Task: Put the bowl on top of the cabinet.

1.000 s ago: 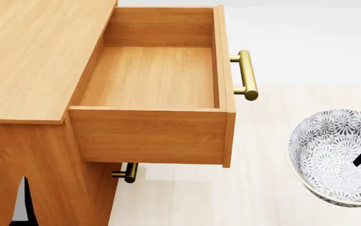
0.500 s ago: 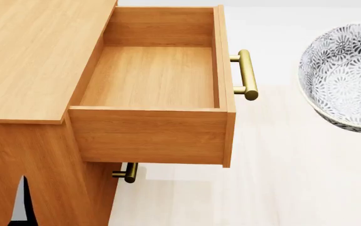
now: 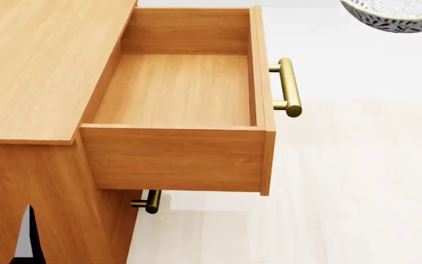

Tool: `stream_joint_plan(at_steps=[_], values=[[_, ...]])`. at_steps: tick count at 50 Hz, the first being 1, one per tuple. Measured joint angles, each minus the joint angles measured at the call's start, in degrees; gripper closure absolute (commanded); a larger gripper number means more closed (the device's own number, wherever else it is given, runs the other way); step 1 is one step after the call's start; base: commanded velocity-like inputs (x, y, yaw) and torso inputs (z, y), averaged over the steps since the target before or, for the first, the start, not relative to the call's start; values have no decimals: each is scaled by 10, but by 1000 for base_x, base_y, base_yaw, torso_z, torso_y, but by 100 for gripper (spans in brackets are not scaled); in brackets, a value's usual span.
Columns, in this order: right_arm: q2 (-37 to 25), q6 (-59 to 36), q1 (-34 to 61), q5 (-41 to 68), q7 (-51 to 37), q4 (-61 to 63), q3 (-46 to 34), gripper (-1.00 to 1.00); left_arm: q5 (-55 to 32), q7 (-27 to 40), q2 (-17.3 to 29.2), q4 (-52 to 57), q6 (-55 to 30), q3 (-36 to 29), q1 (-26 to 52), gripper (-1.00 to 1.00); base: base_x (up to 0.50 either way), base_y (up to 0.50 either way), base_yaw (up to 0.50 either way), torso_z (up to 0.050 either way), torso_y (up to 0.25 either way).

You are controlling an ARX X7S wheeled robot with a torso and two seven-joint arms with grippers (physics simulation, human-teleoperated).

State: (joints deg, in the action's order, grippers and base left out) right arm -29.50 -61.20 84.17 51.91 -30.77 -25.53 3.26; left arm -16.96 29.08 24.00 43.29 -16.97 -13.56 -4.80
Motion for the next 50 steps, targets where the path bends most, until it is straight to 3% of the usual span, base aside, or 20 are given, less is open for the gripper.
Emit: stream_joint_plan(at_steps=[29, 39, 50], values=[[143, 127, 255, -118, 168, -397, -130, 100, -8, 1, 2, -1, 5, -5, 0, -100, 0, 0, 0, 0, 0], [192, 147, 282, -176, 207, -464, -90, 100, -13, 2, 4, 1, 6, -3, 0, -100, 0, 0, 0, 0, 0], [246, 143, 290, -263, 223, -491, 25, 100, -22, 2, 7, 3, 8, 2, -1, -100, 0, 0, 0, 0, 0]])
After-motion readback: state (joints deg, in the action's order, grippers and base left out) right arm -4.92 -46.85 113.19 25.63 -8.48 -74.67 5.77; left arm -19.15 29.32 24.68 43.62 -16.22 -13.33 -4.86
